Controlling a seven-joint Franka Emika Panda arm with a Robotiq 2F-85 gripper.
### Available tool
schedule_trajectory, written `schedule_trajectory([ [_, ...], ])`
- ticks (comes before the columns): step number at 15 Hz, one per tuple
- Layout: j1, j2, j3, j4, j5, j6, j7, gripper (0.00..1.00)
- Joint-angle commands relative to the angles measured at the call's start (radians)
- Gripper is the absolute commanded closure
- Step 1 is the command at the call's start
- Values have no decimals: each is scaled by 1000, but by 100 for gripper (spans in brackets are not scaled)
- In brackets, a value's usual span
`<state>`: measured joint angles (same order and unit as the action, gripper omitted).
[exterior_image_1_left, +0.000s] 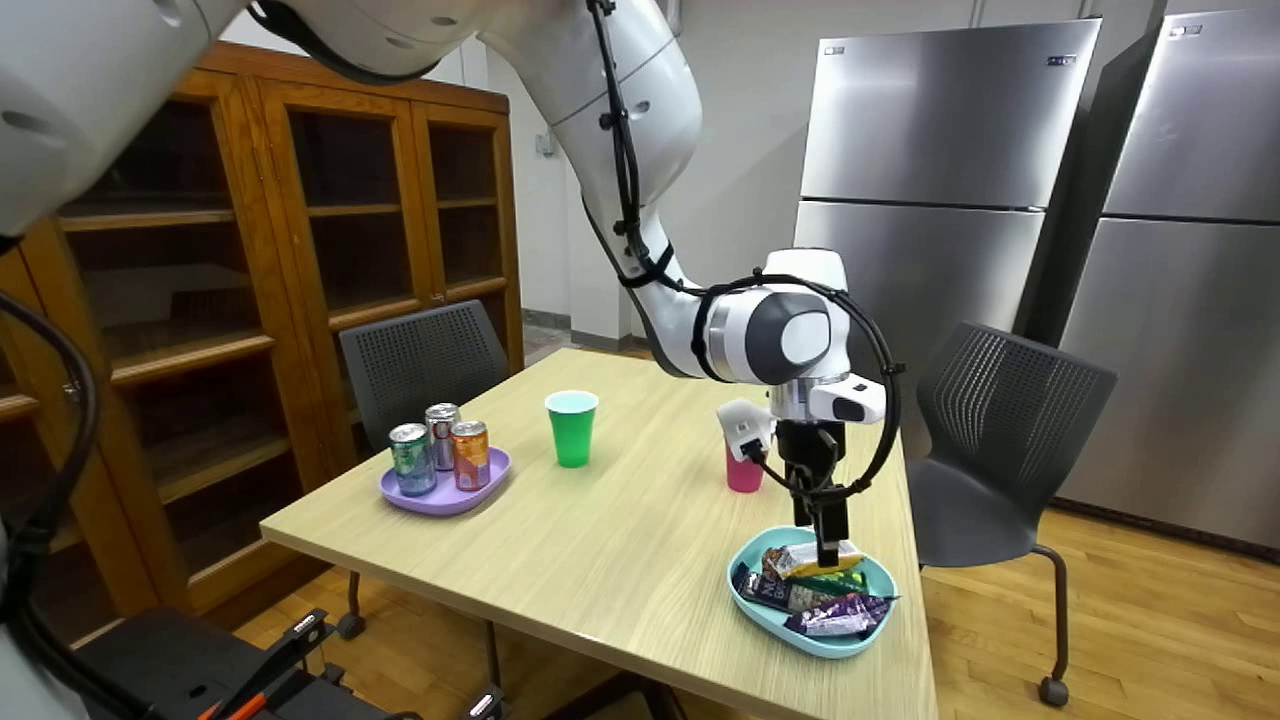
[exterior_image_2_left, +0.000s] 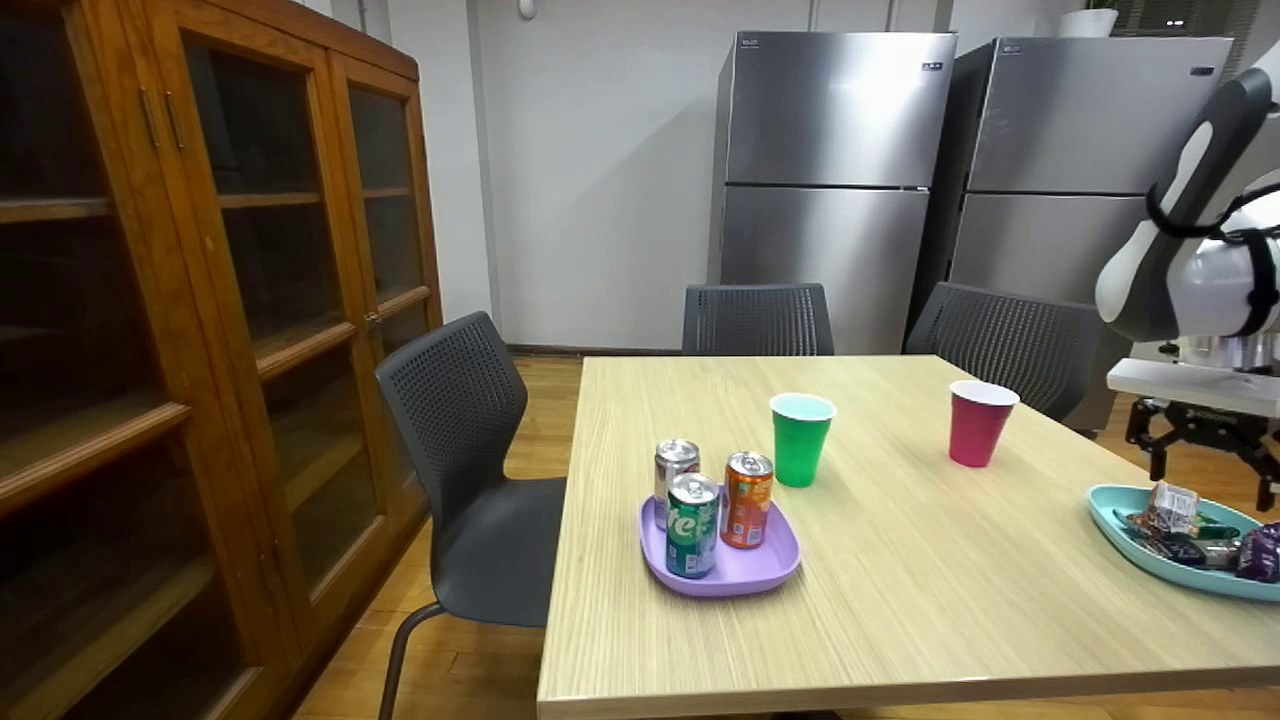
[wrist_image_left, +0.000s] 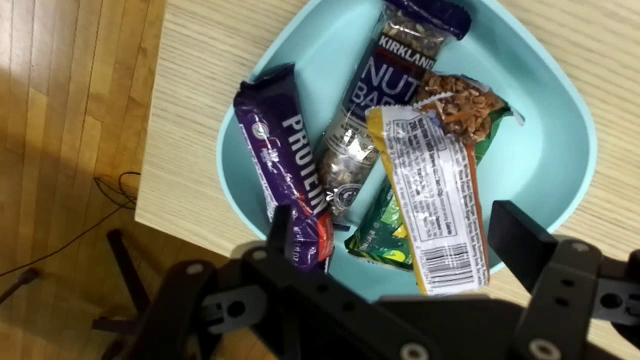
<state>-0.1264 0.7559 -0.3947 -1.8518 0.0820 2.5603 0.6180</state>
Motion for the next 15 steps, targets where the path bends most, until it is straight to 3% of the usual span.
schedule_trajectory([
  [1, 20, -51, 12, -13, -52, -69, -78, 0],
  [15, 211, -134, 8, -112, -287, -88, -115, 0],
])
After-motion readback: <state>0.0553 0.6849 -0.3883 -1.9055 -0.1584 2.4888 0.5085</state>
